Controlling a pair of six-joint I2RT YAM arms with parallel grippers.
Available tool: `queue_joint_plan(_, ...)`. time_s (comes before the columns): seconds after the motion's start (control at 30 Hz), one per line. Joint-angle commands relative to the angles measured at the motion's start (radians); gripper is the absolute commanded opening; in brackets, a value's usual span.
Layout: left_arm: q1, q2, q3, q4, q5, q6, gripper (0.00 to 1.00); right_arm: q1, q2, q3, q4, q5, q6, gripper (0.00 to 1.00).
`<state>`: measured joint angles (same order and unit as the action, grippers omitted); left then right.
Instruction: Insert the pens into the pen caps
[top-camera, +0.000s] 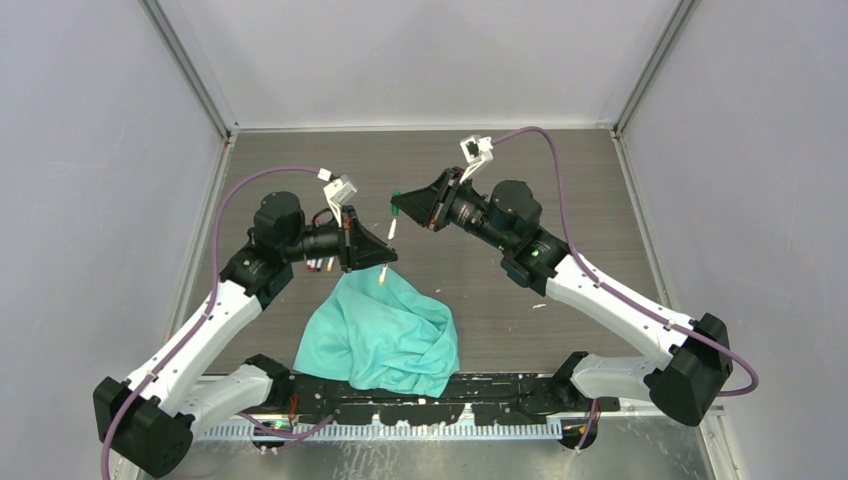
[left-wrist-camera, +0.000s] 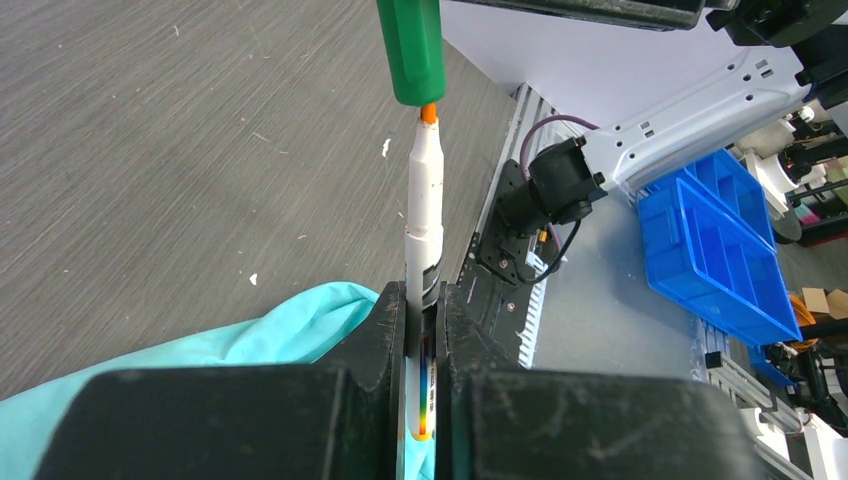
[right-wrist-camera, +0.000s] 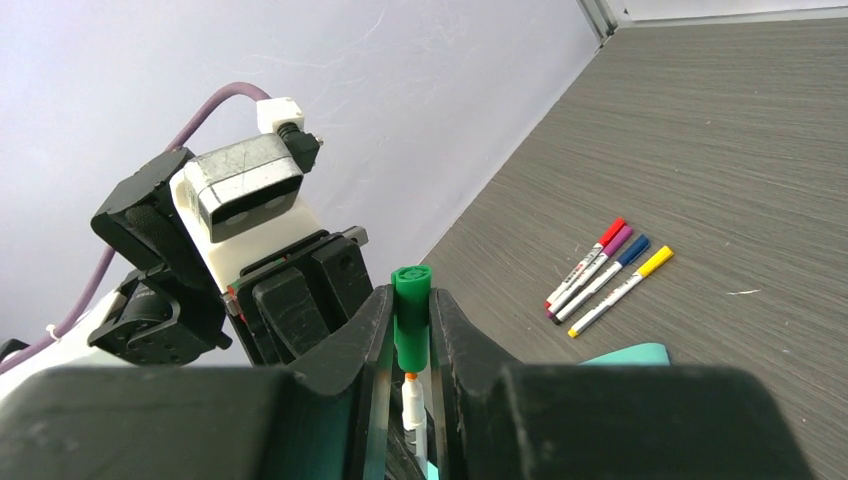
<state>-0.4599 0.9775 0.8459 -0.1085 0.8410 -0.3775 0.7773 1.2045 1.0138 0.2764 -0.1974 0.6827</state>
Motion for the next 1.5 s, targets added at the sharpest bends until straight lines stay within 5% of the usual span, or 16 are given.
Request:
queue_joint_plan(0.0, 0.004, -0.035, 0.004, 0.041, -0.006, 0.011, 0.0, 0.004, -0.011, 0.021, 0.042, -0.027, -0.014, 0.01)
queue_joint_plan(1.03, 0.004, -0.06, -0.004, 0.032, -0.058, 0.034, 0.0, 0.14, -0.054, -0.232, 0.131, -0.045, -0.015, 0.02)
queue_joint_plan(1.27, -0.002, -0.064, -0.002, 0.028, 0.012, 0.071, 0.0, 0.13, -0.155, -0.152, -0.046, 0.061, -0.116, 0.68)
queue_joint_plan(1.47, -0.034, -0.063, -0.003, 0.033, 0.076, 0.086, 0.0, 0.051, -0.169, -0.075, -0.101, -0.05, -0.158, 0.85)
